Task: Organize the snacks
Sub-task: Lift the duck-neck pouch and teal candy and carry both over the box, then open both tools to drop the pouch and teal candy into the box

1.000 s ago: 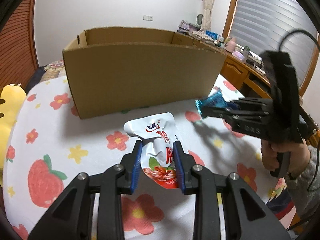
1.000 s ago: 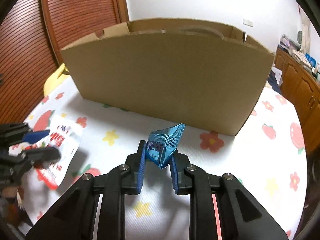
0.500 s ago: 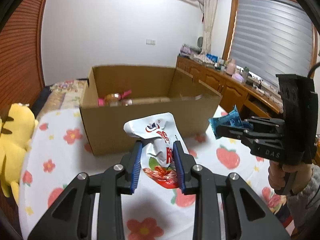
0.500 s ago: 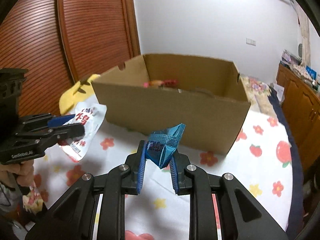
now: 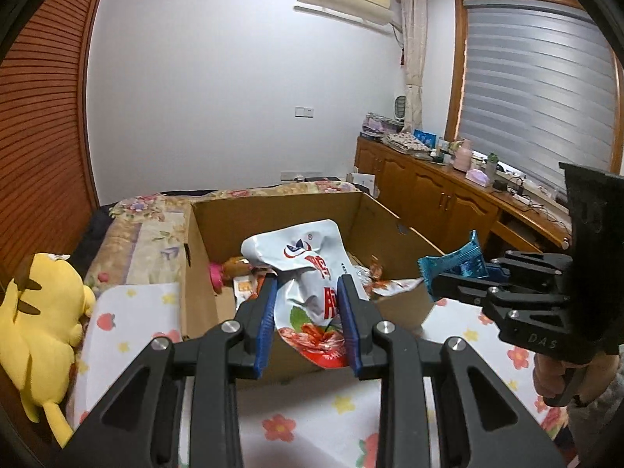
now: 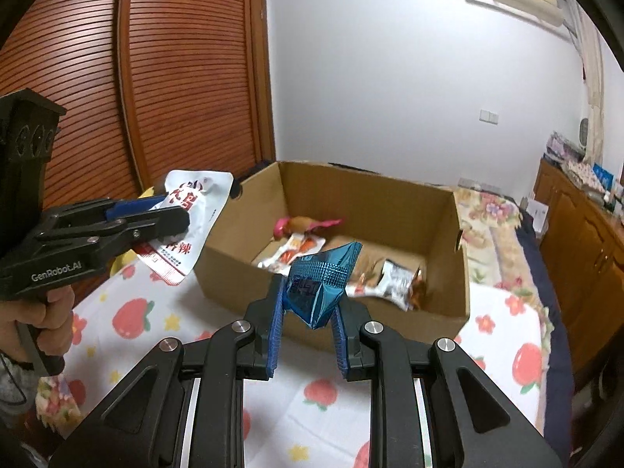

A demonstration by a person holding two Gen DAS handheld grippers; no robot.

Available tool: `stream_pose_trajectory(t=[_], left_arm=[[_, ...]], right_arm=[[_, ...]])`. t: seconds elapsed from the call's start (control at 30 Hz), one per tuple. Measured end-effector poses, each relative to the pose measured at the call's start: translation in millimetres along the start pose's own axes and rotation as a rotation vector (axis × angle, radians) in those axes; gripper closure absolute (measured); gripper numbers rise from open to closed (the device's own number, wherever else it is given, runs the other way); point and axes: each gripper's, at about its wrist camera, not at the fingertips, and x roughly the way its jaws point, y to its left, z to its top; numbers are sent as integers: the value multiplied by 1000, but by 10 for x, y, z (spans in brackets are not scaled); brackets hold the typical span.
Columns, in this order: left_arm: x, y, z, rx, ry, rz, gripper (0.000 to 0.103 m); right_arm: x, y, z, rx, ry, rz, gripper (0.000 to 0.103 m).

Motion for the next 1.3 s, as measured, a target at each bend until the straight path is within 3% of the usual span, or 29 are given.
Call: stream_pose_trajectory(t=[0.43, 1.0, 1.3], left_arm=[[421, 215, 69, -15, 58, 62, 74], [596, 214, 23, -2, 103, 102, 73], [683, 275, 11, -39, 134, 104, 72]], right_arm=[[369, -186, 96, 44, 52, -50, 83], [615, -440, 11, 115, 106, -81, 82], [699, -444, 33, 134, 113, -70, 76]])
